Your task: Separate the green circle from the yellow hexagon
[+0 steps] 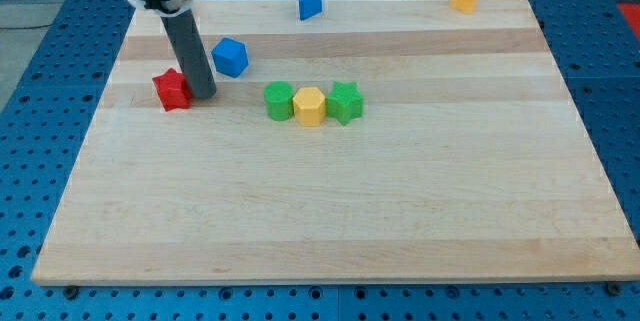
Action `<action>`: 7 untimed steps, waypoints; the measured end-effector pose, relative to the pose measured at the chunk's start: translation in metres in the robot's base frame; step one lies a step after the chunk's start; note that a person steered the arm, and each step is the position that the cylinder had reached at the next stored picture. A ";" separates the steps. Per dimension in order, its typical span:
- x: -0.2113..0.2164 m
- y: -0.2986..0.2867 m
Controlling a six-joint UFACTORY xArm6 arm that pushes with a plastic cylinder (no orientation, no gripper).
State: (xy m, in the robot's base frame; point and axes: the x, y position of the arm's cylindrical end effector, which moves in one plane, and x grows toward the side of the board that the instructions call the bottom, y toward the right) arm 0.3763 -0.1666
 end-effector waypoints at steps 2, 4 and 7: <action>0.002 -0.036; 0.007 -0.066; 0.058 0.008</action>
